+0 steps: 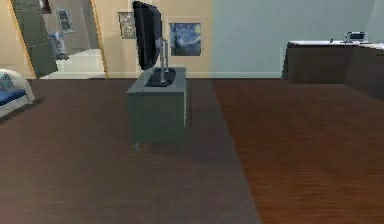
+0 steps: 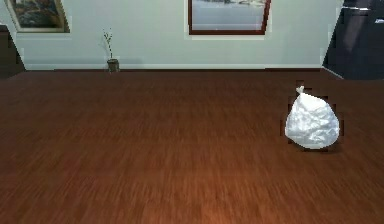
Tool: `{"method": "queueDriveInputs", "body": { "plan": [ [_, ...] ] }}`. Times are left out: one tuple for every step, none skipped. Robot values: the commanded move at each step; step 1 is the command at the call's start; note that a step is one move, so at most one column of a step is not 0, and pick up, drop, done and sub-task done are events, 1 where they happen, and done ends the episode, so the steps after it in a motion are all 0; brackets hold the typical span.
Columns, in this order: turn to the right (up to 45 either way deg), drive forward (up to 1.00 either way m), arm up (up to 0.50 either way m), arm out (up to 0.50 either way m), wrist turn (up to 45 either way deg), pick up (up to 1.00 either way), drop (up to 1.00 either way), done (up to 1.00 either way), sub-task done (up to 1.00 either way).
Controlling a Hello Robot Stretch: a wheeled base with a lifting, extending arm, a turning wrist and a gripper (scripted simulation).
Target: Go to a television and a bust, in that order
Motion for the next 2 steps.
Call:
{"method": "queueDriveInputs", "body": {
  "plan": [
    [3.0,0.0,0.0,0.0,0.0,0.0,0.0,0.0,0.0],
    [0.0,1.0,0.0,0.0,0.0,0.0,0.0,0.0,0.0]
  ]
}}
